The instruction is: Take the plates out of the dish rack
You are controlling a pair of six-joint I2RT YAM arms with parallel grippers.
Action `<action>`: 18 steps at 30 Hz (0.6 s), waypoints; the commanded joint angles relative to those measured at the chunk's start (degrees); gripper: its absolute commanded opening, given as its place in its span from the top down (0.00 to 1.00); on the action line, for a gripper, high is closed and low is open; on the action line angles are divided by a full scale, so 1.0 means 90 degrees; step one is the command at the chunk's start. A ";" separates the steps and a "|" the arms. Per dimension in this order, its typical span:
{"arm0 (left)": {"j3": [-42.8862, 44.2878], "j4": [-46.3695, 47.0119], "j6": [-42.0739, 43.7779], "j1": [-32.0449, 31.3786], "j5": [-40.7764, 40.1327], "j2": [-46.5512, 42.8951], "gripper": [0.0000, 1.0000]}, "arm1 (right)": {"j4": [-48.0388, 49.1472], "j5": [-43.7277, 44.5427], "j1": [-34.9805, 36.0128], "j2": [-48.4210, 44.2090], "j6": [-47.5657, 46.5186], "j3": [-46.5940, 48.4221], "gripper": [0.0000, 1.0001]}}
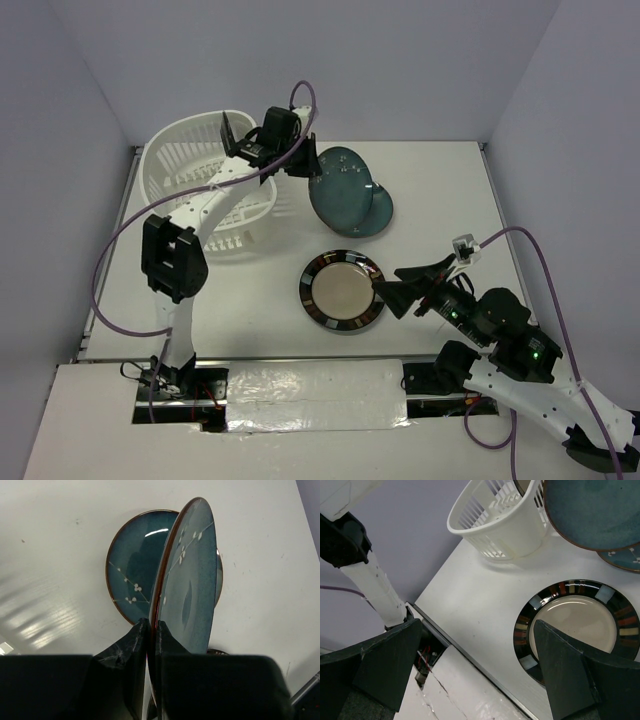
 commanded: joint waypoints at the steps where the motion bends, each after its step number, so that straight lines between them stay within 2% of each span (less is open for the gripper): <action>1: 0.0414 0.1584 -0.0373 -0.0009 0.0447 -0.0144 1.00 | 0.0095 -0.0017 0.0038 -0.0020 -0.0060 0.0191 0.00; 18: 0.0658 0.1838 -0.0520 -0.0088 0.0700 0.0989 1.00 | 0.0065 -0.0076 0.0047 -0.0137 -0.0050 0.0211 0.00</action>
